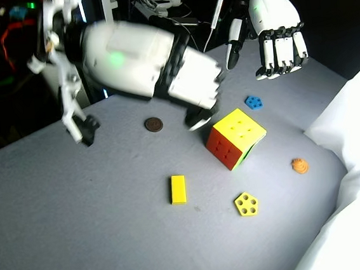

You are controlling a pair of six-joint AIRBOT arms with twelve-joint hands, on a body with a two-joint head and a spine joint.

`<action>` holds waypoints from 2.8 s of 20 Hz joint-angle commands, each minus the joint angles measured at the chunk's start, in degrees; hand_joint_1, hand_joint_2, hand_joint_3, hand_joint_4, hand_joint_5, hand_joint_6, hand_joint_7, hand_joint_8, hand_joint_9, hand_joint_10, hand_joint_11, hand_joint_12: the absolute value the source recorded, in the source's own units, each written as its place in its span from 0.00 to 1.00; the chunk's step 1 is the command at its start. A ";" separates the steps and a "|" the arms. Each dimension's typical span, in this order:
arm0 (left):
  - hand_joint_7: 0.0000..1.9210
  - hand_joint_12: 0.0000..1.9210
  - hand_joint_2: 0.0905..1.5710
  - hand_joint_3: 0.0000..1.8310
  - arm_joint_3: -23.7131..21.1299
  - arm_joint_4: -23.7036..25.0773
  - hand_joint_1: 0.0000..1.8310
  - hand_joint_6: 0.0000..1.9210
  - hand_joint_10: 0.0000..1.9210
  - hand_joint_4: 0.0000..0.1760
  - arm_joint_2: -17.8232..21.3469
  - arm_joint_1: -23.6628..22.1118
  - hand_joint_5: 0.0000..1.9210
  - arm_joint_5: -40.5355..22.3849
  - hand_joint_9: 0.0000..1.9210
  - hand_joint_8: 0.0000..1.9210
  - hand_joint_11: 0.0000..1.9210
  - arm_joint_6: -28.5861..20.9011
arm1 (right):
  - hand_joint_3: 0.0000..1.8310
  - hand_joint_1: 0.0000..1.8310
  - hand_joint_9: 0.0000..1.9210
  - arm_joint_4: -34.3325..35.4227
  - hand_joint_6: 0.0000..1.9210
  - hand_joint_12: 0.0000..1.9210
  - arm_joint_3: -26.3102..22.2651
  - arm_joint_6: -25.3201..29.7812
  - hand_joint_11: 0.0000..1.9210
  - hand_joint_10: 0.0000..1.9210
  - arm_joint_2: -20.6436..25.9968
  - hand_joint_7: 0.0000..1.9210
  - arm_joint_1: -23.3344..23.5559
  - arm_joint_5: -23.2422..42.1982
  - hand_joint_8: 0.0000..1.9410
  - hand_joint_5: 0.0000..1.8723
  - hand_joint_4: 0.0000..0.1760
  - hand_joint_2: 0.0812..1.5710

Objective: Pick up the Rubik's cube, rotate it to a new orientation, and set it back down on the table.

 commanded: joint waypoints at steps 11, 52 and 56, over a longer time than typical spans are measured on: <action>0.17 0.96 0.85 0.00 -0.17 -2.72 0.43 0.84 0.85 0.92 0.29 -1.95 0.29 -5.53 0.17 0.79 0.12 4.67 | 0.00 0.21 0.19 -5.55 0.73 1.00 -0.90 -0.68 0.14 0.92 0.14 0.23 0.69 8.23 0.79 0.17 0.00 0.85; 0.00 0.00 0.56 0.00 9.70 -25.26 0.44 0.00 0.00 0.00 -24.56 2.99 0.00 -17.77 0.00 0.00 0.00 15.44 | 0.00 0.20 0.00 -8.72 0.00 0.00 -1.87 -2.15 0.00 0.00 0.50 0.00 0.21 9.25 0.00 0.00 0.00 0.72; 0.00 0.00 0.56 0.00 11.99 -25.56 0.47 0.00 0.00 0.00 -26.24 3.58 0.00 -17.76 0.00 0.00 0.00 15.44 | 0.00 0.21 0.00 -9.11 0.00 0.00 -1.88 -2.15 0.00 0.00 0.49 0.00 0.19 9.77 0.00 0.00 0.00 0.72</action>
